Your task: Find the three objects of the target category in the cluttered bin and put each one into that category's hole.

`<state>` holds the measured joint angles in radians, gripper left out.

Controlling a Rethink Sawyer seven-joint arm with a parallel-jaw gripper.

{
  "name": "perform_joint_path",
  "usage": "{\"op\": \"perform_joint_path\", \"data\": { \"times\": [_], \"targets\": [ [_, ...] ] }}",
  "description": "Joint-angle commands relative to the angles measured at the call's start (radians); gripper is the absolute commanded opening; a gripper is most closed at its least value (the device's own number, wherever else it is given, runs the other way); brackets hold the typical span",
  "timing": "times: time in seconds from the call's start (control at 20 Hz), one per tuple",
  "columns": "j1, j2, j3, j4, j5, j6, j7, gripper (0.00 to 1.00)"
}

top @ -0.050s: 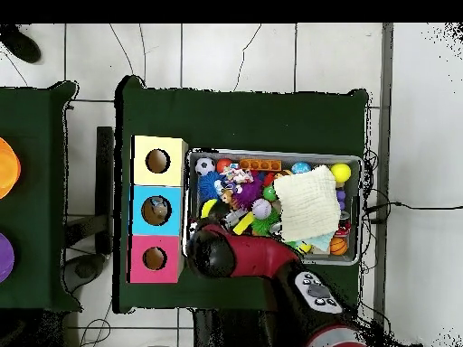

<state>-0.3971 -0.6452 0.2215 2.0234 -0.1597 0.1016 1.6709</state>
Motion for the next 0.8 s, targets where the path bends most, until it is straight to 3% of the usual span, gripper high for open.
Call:
{"op": "perform_joint_path", "data": {
  "times": [0.05,0.2,0.55,0.7,0.8],
  "targets": [
    [-0.185,-0.009,0.054,0.025,-0.104,0.121,-0.045,0.0],
    [-0.26,-0.008,0.086,0.028,-0.166,0.131,-0.094,0.0],
    [-0.441,-0.037,0.175,-0.004,-0.282,0.281,-0.24,0.0],
    [-0.468,-0.036,0.203,-0.018,-0.312,0.304,-0.23,0.0],
    [-0.479,-0.034,0.228,-0.003,-0.352,0.245,-0.189,0.0]
  ]
}}
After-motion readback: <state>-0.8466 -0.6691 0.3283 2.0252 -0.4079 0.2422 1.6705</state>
